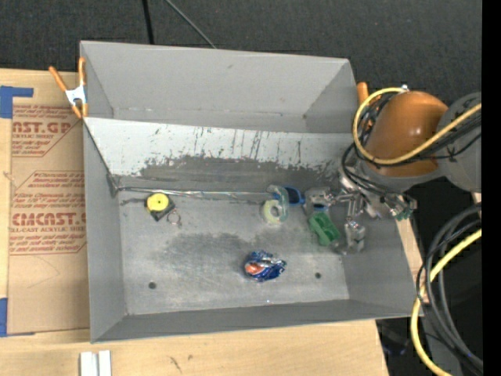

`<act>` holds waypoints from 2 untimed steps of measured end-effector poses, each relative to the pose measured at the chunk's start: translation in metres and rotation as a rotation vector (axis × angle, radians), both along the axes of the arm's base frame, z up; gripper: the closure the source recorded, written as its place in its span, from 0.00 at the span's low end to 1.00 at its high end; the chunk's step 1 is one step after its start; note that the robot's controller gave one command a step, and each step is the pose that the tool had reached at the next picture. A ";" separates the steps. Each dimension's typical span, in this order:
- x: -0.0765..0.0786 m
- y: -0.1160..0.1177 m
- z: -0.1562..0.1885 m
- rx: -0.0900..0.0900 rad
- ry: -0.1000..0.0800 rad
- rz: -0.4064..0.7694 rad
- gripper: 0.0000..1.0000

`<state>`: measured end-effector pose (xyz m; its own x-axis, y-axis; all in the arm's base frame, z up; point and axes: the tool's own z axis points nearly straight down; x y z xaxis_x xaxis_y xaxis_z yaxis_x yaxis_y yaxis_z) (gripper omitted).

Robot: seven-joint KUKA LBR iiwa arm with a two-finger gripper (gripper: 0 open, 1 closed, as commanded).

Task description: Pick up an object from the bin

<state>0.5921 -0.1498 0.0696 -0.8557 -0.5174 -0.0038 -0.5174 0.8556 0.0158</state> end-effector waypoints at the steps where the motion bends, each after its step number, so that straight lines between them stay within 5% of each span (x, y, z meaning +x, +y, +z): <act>1: 0.001 -0.002 0.000 -0.009 -0.006 0.008 1.00; 2: -0.019 0.013 0.170 -0.017 -0.016 -0.011 1.00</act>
Offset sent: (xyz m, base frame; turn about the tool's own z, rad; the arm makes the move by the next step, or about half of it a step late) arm 0.0000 0.0000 0.0000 0.0000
